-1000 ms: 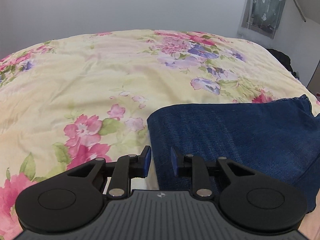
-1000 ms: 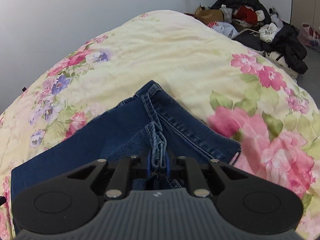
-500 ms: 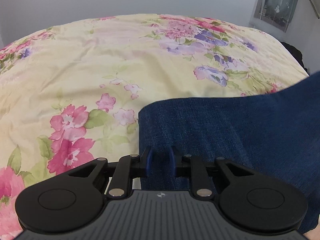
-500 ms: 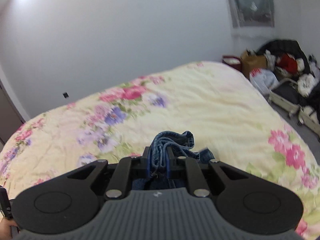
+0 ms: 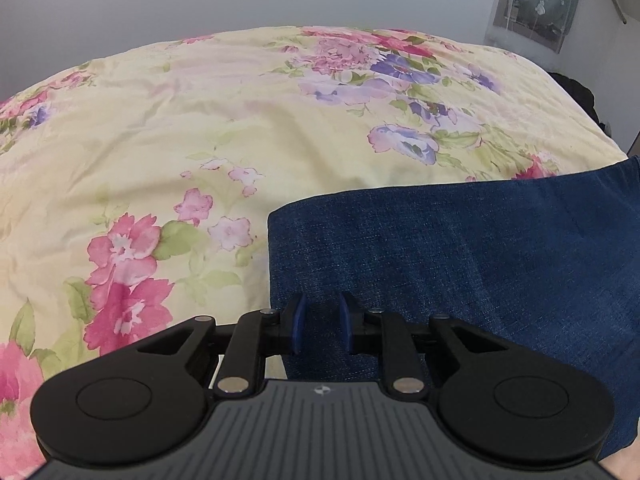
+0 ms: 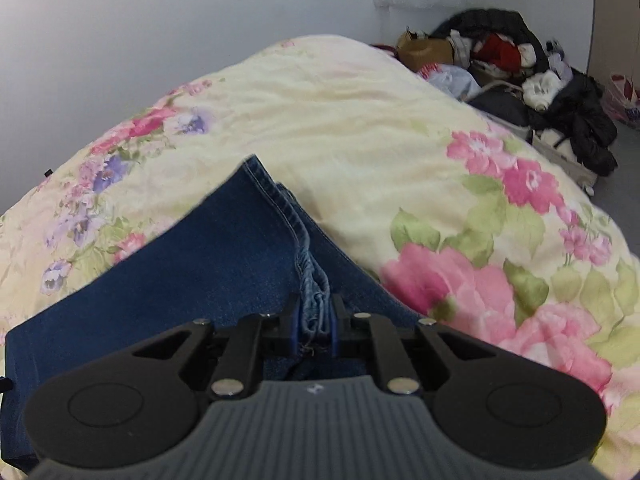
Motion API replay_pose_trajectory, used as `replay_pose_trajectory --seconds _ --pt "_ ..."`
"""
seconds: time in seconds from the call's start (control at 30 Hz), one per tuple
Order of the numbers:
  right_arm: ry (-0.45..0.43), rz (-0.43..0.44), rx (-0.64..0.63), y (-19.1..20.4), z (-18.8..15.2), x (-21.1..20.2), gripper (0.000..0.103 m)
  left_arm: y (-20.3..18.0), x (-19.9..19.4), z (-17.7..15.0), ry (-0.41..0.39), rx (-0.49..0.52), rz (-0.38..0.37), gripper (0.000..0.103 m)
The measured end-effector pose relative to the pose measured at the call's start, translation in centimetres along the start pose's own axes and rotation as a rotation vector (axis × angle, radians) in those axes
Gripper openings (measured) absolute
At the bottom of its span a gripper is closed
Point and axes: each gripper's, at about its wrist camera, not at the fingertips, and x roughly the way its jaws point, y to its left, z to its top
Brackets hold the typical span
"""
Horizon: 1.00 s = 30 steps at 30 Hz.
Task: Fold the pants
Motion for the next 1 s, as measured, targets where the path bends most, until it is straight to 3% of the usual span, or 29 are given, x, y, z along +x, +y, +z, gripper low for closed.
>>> replay_pose_trajectory --seconds 0.1,0.23,0.3,0.37,0.47,0.6,0.73,0.87,1.0 --pt "0.004 -0.046 -0.074 1.1 1.0 -0.5 0.007 0.3 -0.1 0.3 -0.012 0.0 -0.001 0.024" --pt "0.074 -0.117 -0.081 0.4 -0.8 2.3 0.009 0.7 -0.5 1.0 -0.031 -0.005 -0.005 0.024" --pt "0.078 -0.168 -0.085 -0.1 -1.5 2.7 0.023 1.0 -1.0 1.6 -0.052 0.011 -0.01 0.024" --pt "0.052 -0.197 -0.099 -0.2 -1.5 1.9 0.029 1.4 -1.3 2.3 -0.077 0.02 -0.022 0.023" --pt "-0.045 -0.22 -0.125 0.5 -0.8 -0.2 0.028 1.8 -0.8 3.6 -0.074 0.018 -0.058 0.016" --pt "-0.112 -0.108 -0.17 2.2 0.1 -0.8 0.024 1.3 1.0 4.1 -0.074 0.031 -0.098 0.012" --pt "-0.067 -0.1 -0.197 2.9 -0.4 2.4 0.008 1.0 4.1 3.8 -0.05 0.036 -0.07 0.008" --pt "-0.02 -0.143 -0.182 1.3 -1.9 5.4 0.007 1.3 6.7 4.1 -0.009 0.015 -0.07 0.004" --pt "-0.007 -0.128 -0.175 0.5 -2.5 6.4 0.007 1.3 7.2 4.4 -0.013 0.015 -0.041 0.004"
